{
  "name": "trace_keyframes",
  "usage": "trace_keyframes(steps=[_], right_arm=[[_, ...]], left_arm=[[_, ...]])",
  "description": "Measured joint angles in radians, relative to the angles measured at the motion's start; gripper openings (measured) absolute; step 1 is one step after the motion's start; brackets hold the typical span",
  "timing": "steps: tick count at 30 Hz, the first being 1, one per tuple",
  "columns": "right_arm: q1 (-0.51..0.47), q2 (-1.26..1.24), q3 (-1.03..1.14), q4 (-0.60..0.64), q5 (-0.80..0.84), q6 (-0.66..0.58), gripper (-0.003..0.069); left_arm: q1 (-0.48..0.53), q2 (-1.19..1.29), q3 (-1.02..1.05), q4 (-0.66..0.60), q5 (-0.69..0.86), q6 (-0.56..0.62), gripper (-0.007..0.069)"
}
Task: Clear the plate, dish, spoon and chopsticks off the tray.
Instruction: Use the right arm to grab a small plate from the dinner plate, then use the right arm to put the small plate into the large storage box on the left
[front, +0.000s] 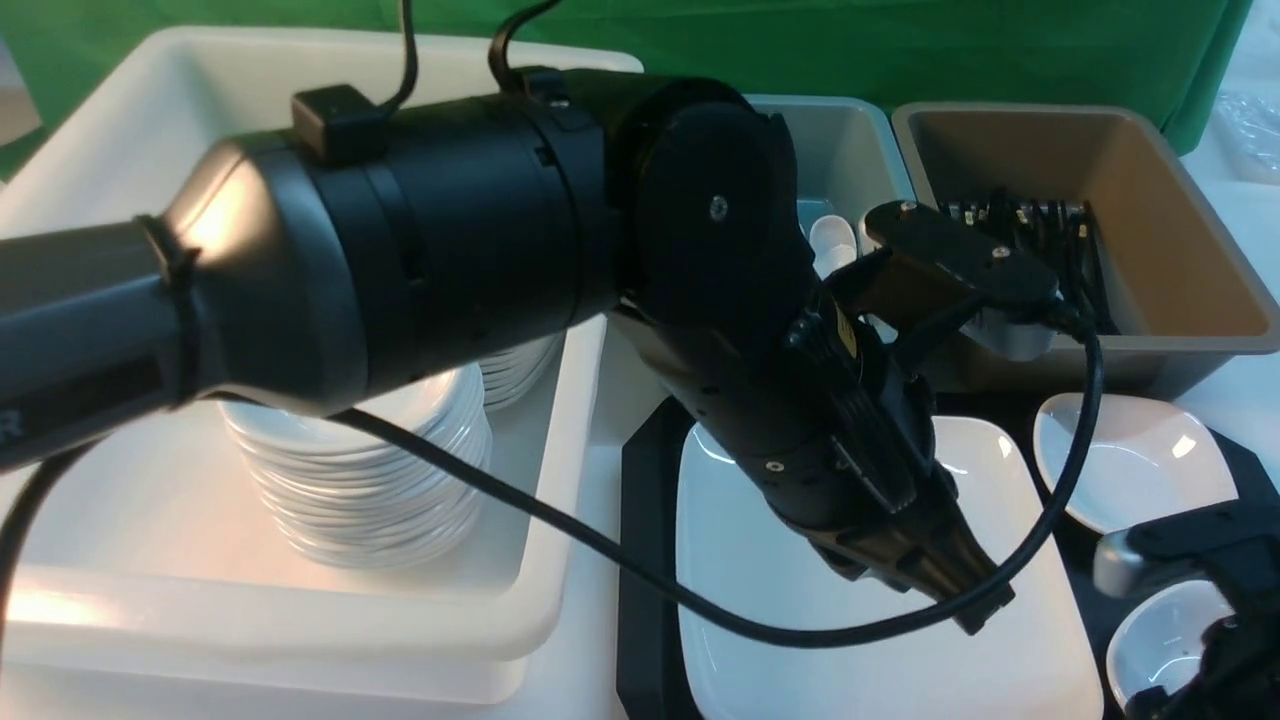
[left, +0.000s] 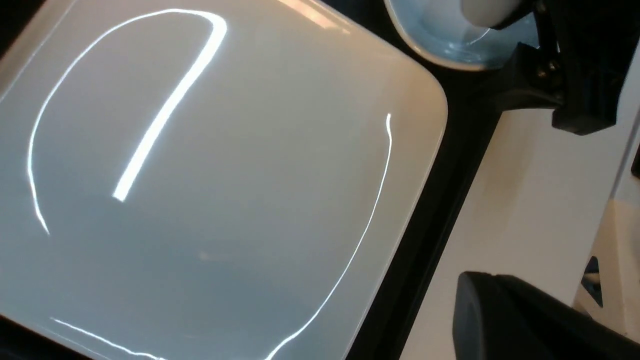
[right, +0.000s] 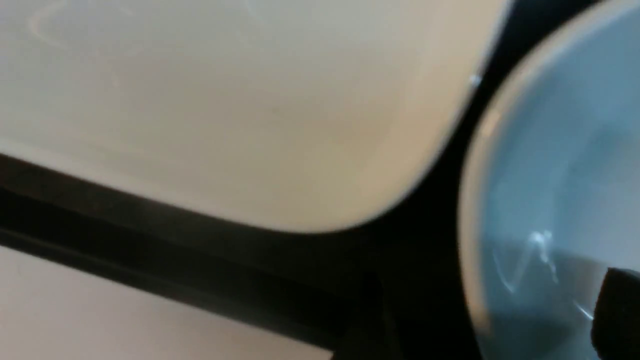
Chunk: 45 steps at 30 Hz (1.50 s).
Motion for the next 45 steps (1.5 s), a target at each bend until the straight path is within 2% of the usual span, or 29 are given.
trace_keyframes(steps=[5, 7, 9, 10, 14, 17, 22, 26, 33, 34, 38, 41, 45], right_arm=[[0.05, 0.055, -0.014, -0.089, -0.022, 0.079, 0.0553], [0.057, 0.065, -0.024, -0.116, -0.018, 0.1, 0.0477], [0.057, 0.069, -0.036, -0.129, -0.011, 0.103, 0.0354], [0.06, 0.069, -0.047, -0.126, -0.008, 0.105, 0.0252], [0.063, 0.052, -0.084, -0.13, 0.042, 0.103, 0.0242], [0.063, 0.009, -0.117, -0.127, 0.109, 0.103, 0.0195], [0.063, -0.127, -0.188, -0.11, 0.209, 0.109, 0.0069], [0.063, -0.225, -0.243, -0.11, 0.269, 0.124, 0.0064], [0.063, -0.353, -0.395, -0.081, 0.315, 0.117, 0.0064], [0.063, -0.354, -0.417, -0.06, 0.316, 0.101, 0.0064], [0.069, -0.337, -0.513, 0.157, 0.317, -0.032, 0.0063], [0.098, -0.31, -0.573, 0.239, 0.316, -0.073, 0.0063], [0.251, -0.195, -0.728, 0.283, 0.299, -0.099, 0.0063]], left_arm=[[0.0, 0.0, 0.0, 0.005, 0.004, 0.003, 0.0006], [0.0, 0.0, 0.0, 0.005, 0.004, 0.003, 0.0006], [0.0, 0.0, 0.0, 0.008, 0.005, 0.003, 0.0006], [0.0, 0.0, 0.0, 0.008, 0.005, 0.003, 0.0006], [0.0, -0.002, 0.001, 0.015, 0.012, 0.0, 0.0006], [0.0, -0.003, 0.001, 0.016, 0.012, -0.004, 0.0006], [0.0, -0.003, 0.001, 0.03, 0.0, -0.028, 0.0006], [0.009, -0.004, 0.001, 0.03, -0.02, -0.031, 0.0006], [0.128, -0.052, 0.001, 0.004, -0.05, -0.052, 0.0006], [0.152, -0.07, 0.001, 0.003, -0.051, -0.053, 0.0006], [0.257, -0.18, 0.001, 0.002, -0.055, -0.053, 0.0006], [0.311, -0.249, 0.001, 0.002, -0.054, -0.052, 0.0006], [0.442, -0.412, 0.001, 0.002, -0.01, -0.05, 0.0006]])
